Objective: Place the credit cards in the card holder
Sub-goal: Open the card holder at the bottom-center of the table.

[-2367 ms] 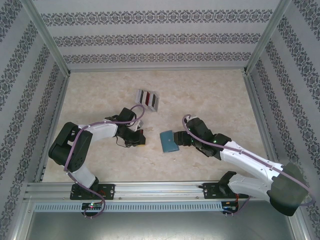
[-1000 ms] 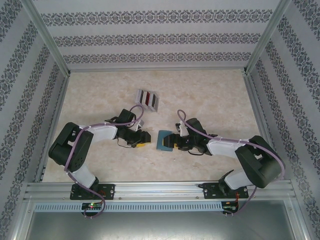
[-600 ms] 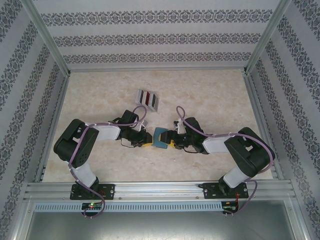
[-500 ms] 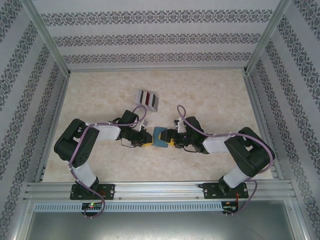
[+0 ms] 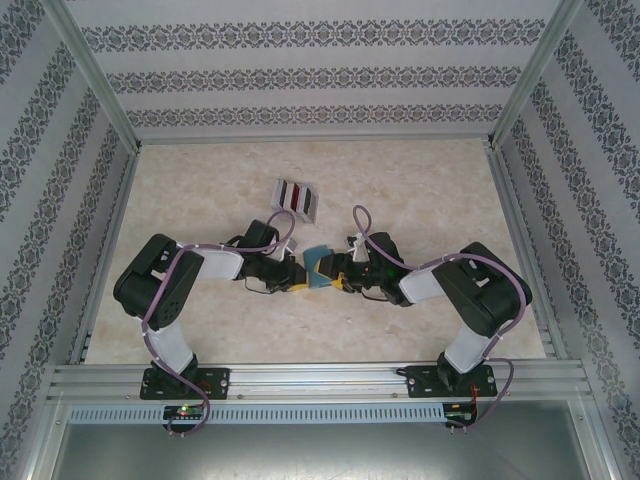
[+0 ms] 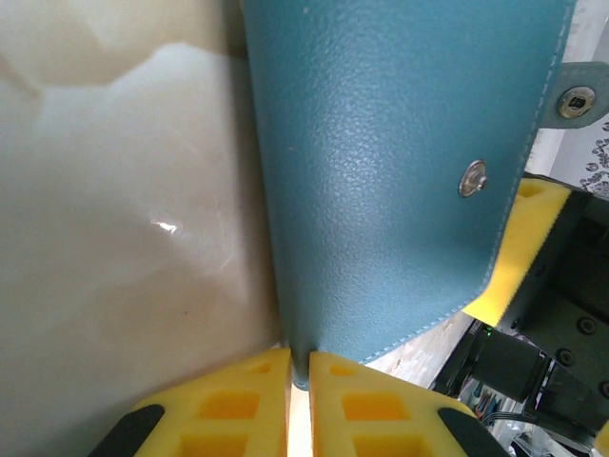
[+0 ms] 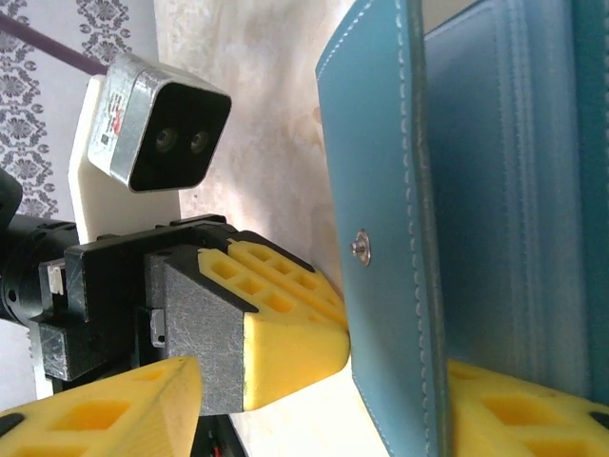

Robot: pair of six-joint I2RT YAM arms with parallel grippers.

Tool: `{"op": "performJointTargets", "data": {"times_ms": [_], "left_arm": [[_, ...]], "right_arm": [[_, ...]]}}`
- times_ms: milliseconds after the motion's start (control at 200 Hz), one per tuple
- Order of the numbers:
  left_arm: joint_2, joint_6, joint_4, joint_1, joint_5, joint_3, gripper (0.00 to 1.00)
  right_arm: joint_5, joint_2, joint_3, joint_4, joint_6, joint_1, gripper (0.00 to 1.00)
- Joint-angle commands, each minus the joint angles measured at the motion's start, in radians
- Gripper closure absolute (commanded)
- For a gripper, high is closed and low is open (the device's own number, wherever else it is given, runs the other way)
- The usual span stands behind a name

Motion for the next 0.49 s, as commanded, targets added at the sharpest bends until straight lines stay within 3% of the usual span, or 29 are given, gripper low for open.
{"op": "performJointTargets", "data": {"times_ms": [0, 105, 295, 490], "left_arm": [[0.025, -0.021, 0.048, -0.001, 0.009, -0.001, 0.85], [-0.003, -0.012, 0.040, 0.021, -0.014, -0.014, 0.74], [-0.070, -0.054, 0.101, 0.106, 0.020, -0.067, 0.60], [-0.199, -0.052, 0.012, 0.212, 0.020, -0.101, 0.40]], "right_arm": [[-0.009, -0.001, 0.017, 0.061, 0.011, 0.016, 0.46], [0.007, -0.009, 0.030, -0.016, -0.037, 0.017, 0.64], [0.073, -0.010, 0.010, -0.081, -0.065, 0.039, 0.86], [0.218, -0.096, 0.090, -0.343, -0.215, 0.154, 0.83]]}}
